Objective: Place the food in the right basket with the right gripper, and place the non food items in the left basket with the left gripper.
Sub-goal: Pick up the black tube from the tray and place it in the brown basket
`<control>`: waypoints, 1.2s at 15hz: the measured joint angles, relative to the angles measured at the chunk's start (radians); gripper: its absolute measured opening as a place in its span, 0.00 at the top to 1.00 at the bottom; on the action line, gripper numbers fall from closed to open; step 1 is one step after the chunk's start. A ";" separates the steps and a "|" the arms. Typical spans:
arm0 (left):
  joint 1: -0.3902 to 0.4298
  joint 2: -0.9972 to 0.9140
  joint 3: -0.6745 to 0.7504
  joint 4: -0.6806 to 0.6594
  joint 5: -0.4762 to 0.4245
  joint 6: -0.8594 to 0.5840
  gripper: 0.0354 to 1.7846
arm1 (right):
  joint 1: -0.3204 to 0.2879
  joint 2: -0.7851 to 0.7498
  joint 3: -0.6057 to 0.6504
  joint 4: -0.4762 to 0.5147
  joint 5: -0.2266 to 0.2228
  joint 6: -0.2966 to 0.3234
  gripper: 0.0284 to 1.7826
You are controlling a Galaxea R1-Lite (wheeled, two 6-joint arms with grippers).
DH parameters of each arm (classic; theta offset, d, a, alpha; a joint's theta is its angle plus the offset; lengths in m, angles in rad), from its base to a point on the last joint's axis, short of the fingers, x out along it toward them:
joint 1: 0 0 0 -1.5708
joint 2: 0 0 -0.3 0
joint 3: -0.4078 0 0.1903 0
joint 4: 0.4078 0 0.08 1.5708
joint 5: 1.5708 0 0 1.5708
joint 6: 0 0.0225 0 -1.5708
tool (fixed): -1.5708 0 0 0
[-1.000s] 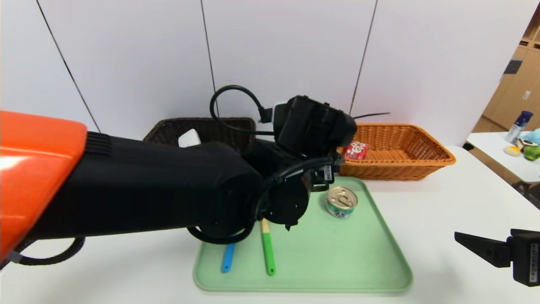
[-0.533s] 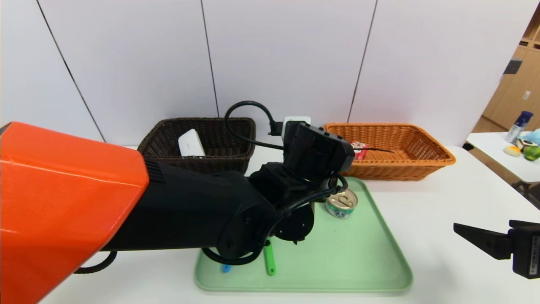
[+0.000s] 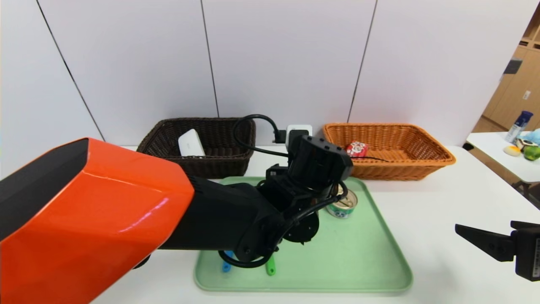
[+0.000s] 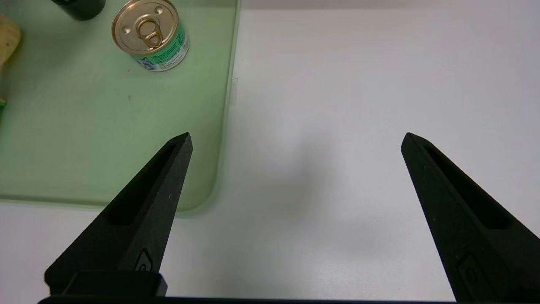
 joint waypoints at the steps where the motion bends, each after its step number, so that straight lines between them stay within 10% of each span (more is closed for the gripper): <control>1: 0.006 0.010 -0.001 -0.022 0.000 0.012 0.06 | 0.000 -0.001 0.001 0.001 0.000 0.000 0.04; 18: 0.072 0.139 -0.010 -0.223 0.006 0.123 0.06 | 0.007 -0.039 0.029 0.001 0.000 -0.002 0.04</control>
